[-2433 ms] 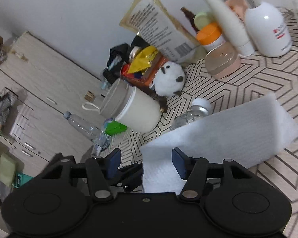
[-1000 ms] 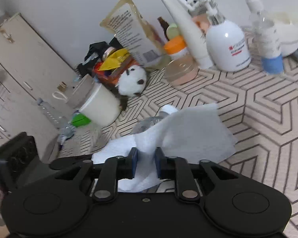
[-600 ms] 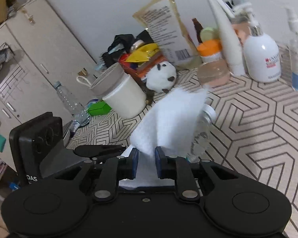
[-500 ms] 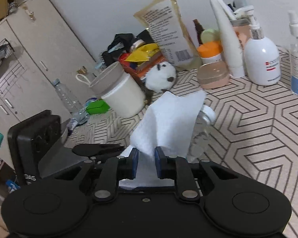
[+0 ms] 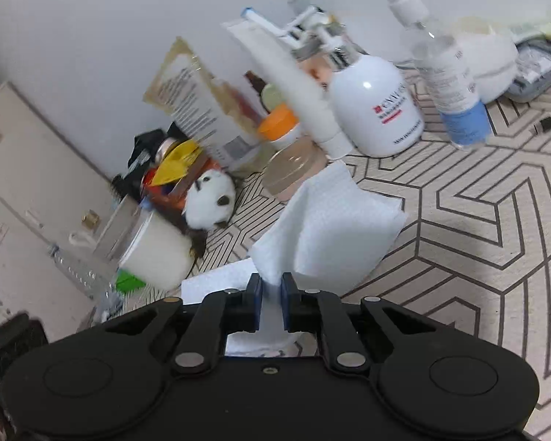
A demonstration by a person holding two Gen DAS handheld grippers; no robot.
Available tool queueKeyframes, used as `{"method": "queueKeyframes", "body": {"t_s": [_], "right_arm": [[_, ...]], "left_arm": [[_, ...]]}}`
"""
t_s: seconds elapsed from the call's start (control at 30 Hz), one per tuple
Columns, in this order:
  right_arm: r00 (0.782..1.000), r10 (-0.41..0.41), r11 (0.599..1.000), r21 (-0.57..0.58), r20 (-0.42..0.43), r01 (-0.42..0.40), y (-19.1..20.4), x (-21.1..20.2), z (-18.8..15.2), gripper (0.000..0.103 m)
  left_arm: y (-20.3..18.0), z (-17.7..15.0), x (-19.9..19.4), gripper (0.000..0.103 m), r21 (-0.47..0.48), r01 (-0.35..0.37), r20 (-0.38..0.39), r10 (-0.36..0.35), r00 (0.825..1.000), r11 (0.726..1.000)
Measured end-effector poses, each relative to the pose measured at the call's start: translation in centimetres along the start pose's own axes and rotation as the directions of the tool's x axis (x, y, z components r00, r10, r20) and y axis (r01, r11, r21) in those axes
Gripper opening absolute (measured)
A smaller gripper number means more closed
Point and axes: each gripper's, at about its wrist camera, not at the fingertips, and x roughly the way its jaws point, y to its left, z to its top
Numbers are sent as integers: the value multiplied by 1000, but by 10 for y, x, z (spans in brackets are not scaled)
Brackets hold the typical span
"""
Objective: Clean container
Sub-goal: 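Wipe the bottle body with the held wipe using the right gripper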
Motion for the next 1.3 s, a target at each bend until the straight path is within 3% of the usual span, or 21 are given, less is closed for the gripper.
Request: {"method": "queueKeyframes", "body": {"t_s": [0.2, 0.37, 0.47, 0.6, 0.7, 0.8, 0.87, 1.1, 1.27, 1.3], "right_arm": [[1000, 14, 1000, -20, -15, -14, 11, -7, -3, 14], [990, 85, 989, -114, -111, -98, 42, -9, -16, 18], [971, 172, 972, -131, -167, -195, 59, -3, -22, 17], [980, 108, 963, -229, -165, -145, 78, -7, -30, 16], [988, 28, 958, -279, -151, -70, 81, -12, -31, 7], [990, -1, 963, -266, -143, -37, 73, -13, -27, 6], [990, -61, 957, -289, -127, 22, 69, -14, -26, 20], [984, -39, 972, -234, -173, -2, 51, -14, -22, 20], [973, 57, 972, -209, -224, -105, 57, -15, -24, 18], [972, 72, 972, -201, -226, -119, 57, -14, -25, 22]], "left_arm": [[3, 0, -1, 67, -16, 9, -3, -9, 1000, 1000], [4, 0, -1, 68, -13, 2, -7, -2, 1000, 1000], [3, 0, -1, 68, -7, -1, -5, 1, 1000, 1000], [3, 0, -1, 68, -6, 7, -7, -7, 1000, 1000], [3, 1, -1, 68, 2, 9, -11, -9, 1000, 1000], [4, 2, 0, 68, 2, 13, -19, -13, 1000, 1000], [6, 2, 0, 68, -9, 16, -21, -16, 1000, 1000], [8, 2, 1, 70, -20, 21, -14, -21, 1000, 1000], [5, 1, 2, 70, 1, 0, -4, 0, 1000, 1000], [4, 1, 2, 70, 4, -6, -3, 6, 1000, 1000]]}}
